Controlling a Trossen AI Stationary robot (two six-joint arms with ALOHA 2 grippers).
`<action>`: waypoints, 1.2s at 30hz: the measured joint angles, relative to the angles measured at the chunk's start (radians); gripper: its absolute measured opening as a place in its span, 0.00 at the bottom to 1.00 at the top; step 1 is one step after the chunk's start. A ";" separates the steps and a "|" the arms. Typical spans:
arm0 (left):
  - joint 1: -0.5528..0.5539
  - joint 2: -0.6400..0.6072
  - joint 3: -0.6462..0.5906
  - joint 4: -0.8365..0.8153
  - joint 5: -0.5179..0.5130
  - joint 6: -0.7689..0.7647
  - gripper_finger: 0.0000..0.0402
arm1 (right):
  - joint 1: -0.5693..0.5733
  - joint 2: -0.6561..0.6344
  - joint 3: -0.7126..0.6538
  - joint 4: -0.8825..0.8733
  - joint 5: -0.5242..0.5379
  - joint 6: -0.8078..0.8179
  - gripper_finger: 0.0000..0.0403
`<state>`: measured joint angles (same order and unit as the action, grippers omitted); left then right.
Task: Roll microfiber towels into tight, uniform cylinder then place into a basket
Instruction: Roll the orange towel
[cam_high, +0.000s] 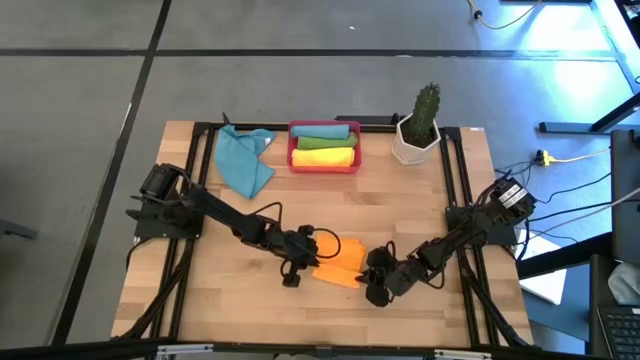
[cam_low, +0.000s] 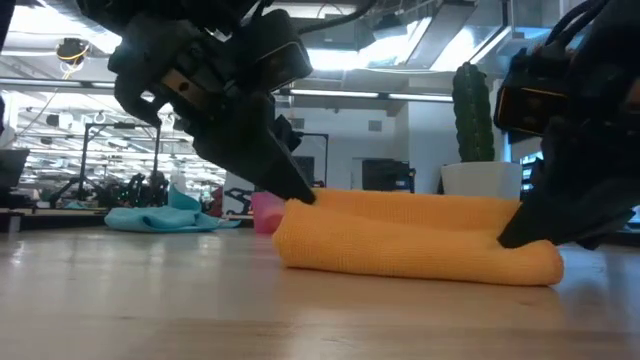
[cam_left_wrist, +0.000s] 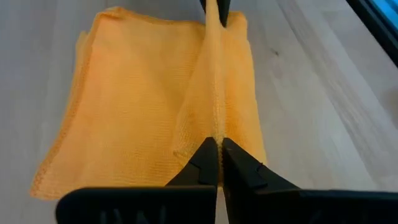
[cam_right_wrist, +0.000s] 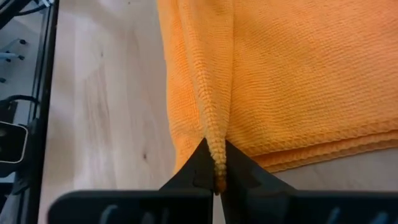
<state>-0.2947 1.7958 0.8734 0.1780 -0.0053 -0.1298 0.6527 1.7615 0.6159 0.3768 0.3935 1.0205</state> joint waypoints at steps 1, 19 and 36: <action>0.000 0.000 0.000 -0.001 -0.001 0.013 0.00 | -0.002 0.000 0.000 -0.001 0.000 -0.004 0.02; -0.009 -0.097 -0.004 -0.063 -0.244 0.144 0.31 | 0.000 0.000 -0.002 -0.020 -0.003 -0.056 0.20; -0.114 0.004 -0.001 0.184 -0.241 0.218 0.30 | -0.002 0.002 -0.002 -0.047 0.095 -0.085 0.22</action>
<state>-0.4091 1.8003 0.8726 0.3623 -0.2459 0.0883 0.6506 1.7630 0.6140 0.3294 0.4885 0.9353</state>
